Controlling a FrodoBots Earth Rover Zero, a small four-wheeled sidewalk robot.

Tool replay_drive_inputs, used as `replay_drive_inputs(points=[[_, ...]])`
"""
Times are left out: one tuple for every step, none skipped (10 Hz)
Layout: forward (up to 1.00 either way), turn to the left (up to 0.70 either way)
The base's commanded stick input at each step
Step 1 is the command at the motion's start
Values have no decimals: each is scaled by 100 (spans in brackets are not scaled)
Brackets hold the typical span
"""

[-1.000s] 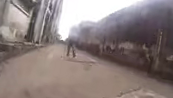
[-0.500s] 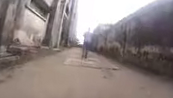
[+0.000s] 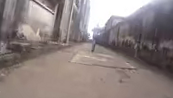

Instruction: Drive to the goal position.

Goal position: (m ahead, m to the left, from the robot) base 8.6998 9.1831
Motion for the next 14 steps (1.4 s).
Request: replay_drive_inputs(points=[[70, -20], [70, -2], [70, 0], [70, 0], [70, 0], [70, 0], [70, -4], [70, -13], [70, -32], [70, -34], [70, 0], [70, 0], [70, 0], [70, 1]])
